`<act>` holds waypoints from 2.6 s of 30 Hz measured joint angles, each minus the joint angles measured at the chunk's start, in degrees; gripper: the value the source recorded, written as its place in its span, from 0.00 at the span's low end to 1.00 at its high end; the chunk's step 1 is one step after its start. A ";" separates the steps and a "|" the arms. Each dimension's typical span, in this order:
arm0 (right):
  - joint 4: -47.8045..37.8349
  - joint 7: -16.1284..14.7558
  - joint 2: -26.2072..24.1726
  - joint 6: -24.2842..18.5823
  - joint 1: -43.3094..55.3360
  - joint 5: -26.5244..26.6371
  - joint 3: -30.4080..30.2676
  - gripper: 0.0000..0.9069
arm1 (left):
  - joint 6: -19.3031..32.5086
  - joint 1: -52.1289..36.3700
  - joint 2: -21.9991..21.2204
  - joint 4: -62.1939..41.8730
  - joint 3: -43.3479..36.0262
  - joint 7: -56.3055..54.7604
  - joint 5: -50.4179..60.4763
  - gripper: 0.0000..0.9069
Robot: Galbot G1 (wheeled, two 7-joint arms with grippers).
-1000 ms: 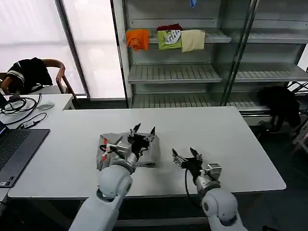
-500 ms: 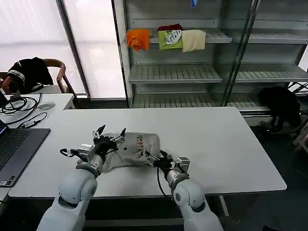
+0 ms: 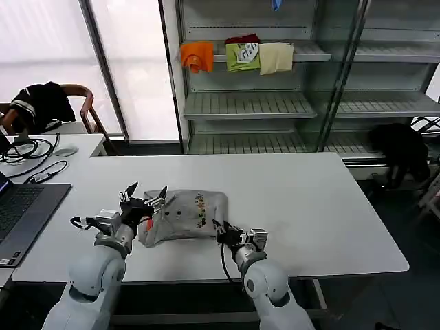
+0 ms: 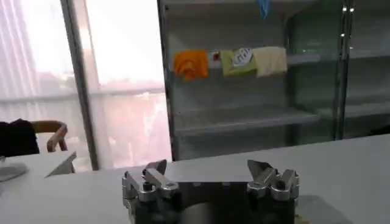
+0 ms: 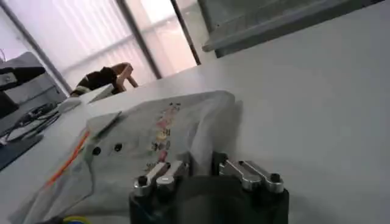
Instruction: Fold and organize the clothes.
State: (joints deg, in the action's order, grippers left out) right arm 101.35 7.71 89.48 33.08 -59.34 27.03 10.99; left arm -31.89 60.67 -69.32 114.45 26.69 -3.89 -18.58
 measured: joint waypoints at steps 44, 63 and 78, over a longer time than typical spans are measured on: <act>12.43 -6.32 -14.52 -2.87 -5.95 -20.74 17.74 1.00 | 7.22 6.78 -0.76 -3.74 9.49 2.85 -8.95 1.00; 9.32 -10.00 -18.18 -1.67 -1.79 -17.29 19.20 1.00 | 14.30 8.98 0.94 -7.47 11.93 5.94 -12.48 1.00; 10.53 -10.92 -19.48 -2.24 -3.06 -16.56 19.54 1.00 | 16.50 8.55 0.41 -7.97 11.27 7.61 -13.85 1.00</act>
State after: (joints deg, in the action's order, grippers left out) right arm 111.88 -3.21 70.00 30.84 -62.40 10.47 30.53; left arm -15.39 69.23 -68.90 106.47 37.96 3.72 -32.43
